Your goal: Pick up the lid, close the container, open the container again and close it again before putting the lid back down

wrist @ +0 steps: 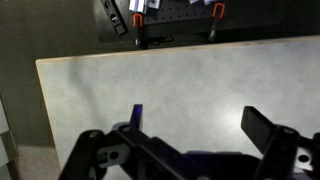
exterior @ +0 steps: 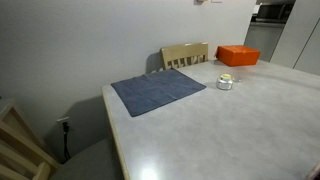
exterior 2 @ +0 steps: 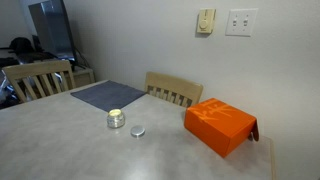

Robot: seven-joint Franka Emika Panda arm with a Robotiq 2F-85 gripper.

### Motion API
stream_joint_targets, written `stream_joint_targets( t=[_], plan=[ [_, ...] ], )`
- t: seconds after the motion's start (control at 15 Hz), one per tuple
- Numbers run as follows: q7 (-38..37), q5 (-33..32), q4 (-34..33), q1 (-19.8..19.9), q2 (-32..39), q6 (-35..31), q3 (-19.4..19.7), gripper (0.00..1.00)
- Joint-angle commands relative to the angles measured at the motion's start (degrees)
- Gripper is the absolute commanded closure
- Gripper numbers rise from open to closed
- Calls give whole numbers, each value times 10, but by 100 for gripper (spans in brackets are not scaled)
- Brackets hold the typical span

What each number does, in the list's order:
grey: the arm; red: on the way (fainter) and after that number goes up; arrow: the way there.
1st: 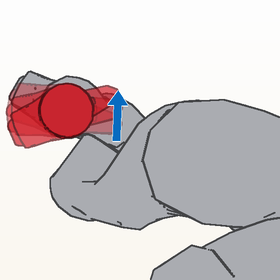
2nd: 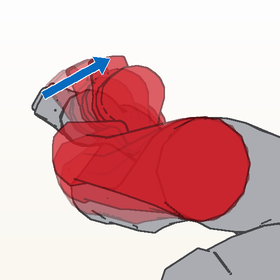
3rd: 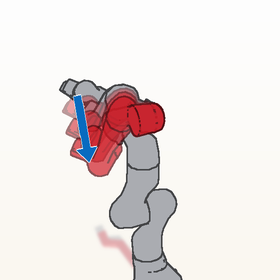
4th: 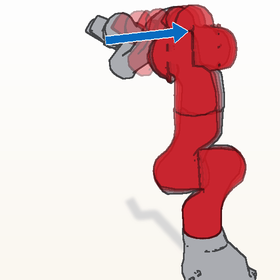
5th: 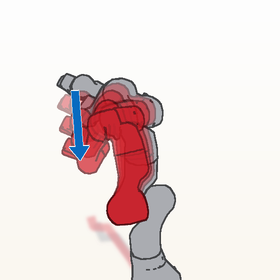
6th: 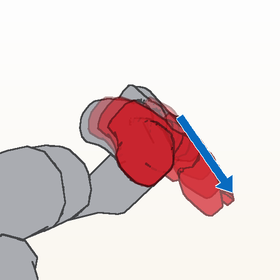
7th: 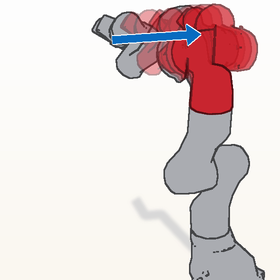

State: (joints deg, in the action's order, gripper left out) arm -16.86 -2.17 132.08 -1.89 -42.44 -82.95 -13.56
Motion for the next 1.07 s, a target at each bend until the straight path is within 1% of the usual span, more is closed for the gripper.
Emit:
stream_joint_targets(
  t=[0.0,0.27,0.47,0.53,0.73,0.87,1.0],
  plan=[
    [-3,-2,-2,-6,2,2,4,0],
    [3,-12,7,2,8,-43,17,0],
    [8,-24,5,13,22,-84,43,0],
    [0,-19,3,1,8,-60,29,0],
    [0,-19,3,2,9,-63,34,0],
    [0,-38,15,5,1,-115,31,0],
    [8,-56,23,11,8,-182,44,0]
  ],
)
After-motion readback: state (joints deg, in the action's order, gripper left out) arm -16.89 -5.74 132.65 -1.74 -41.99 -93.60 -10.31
